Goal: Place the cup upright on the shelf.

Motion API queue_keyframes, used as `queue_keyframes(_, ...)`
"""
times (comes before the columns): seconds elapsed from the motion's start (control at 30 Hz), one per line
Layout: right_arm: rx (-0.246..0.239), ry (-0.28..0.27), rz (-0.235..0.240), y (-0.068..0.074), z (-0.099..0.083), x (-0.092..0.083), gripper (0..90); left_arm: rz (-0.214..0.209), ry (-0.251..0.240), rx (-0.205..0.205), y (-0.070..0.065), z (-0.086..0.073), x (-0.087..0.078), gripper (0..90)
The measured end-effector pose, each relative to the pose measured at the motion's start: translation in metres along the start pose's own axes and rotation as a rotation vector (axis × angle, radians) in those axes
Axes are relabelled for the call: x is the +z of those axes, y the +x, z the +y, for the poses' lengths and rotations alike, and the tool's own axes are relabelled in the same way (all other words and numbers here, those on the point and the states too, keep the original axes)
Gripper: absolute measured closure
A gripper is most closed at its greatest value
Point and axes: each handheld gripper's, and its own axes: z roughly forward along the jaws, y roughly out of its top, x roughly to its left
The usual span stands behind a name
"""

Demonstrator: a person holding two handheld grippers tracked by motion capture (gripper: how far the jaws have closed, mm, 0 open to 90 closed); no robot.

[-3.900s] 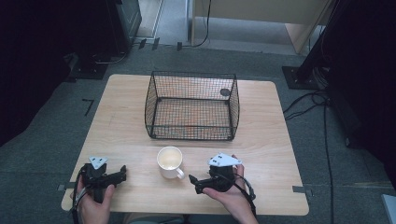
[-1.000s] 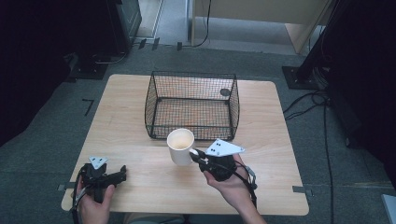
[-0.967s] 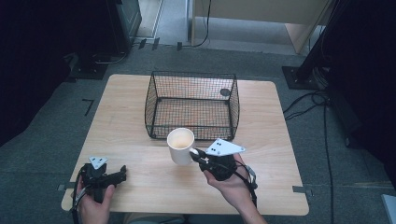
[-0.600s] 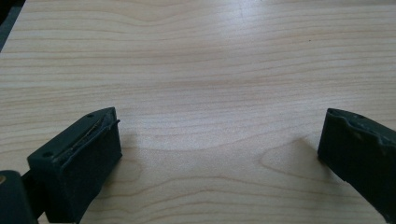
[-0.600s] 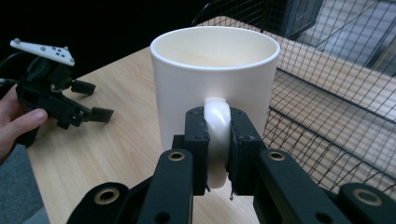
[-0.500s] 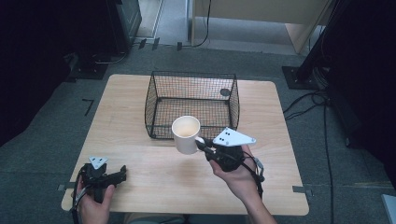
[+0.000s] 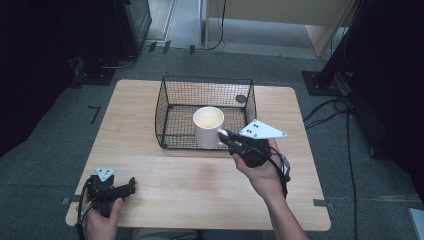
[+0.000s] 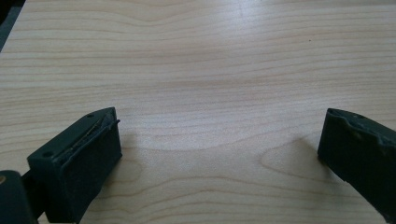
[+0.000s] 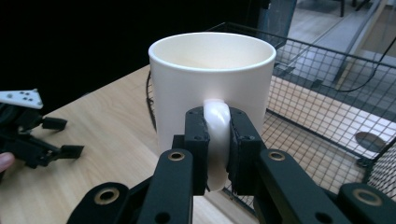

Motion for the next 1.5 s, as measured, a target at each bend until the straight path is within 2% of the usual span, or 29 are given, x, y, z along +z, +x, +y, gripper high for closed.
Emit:
queue_keyframes(0.13,0.001,-0.004,-0.029,-0.008,0.005,0.005,80.7,0.000,-0.001,0.000,0.000,0.000,0.000,0.0)
queue_keyframes(0.43,0.013,-0.005,-0.057,-0.019,0.007,0.020,80.7,0.000,0.000,0.000,0.000,0.000,0.000,0.0)
queue_keyframes(0.63,0.037,0.000,-0.089,-0.032,0.008,0.037,80.7,0.000,-0.001,0.000,0.000,0.000,0.000,0.0)
queue_keyframes(0.87,0.058,0.009,-0.138,-0.040,0.009,0.057,80.7,0.000,-0.001,0.000,0.000,0.000,0.000,0.0)
queue_keyframes(0.93,0.062,0.011,-0.140,-0.042,0.009,0.060,80.7,0.000,-0.001,0.000,0.000,0.000,0.000,0.0)
queue_keyframes(1.03,0.074,0.022,-0.157,-0.049,0.007,0.070,80.7,0.000,-0.001,0.001,0.000,0.000,0.000,0.0)
queue_keyframes(1.1,0.081,0.046,-0.179,-0.055,0.002,0.083,80.7,0.000,-0.001,0.000,0.000,0.000,0.000,0.0)
queue_keyframes(1.13,0.081,0.046,-0.179,-0.055,0.002,0.083,80.7,0.000,-0.001,0.000,0.000,0.000,0.000,0.0)
queue_keyframes(1.23,0.111,0.077,-0.199,-0.065,-0.007,0.100,80.7,0.000,-0.001,0.001,0.000,0.000,0.000,0.0)
queue_keyframes(1.3,0.119,0.084,-0.203,-0.067,-0.009,0.103,80.7,0.000,-0.001,0.001,0.000,0.000,0.000,0.0)
queue_keyframes(1.33,0.151,0.093,-0.208,-0.070,-0.012,0.108,80.7,0.000,0.000,0.001,0.000,0.000,0.000,0.0)
queue_keyframes(1.37,0.158,0.100,-0.210,-0.071,-0.013,0.110,80.7,0.000,-0.001,0.001,0.000,0.000,0.000,0.0)
queue_keyframes(1.5,0.161,0.126,-0.216,-0.073,-0.019,0.118,80.7,0.000,-0.001,0.001,0.000,0.000,0.000,0.0)
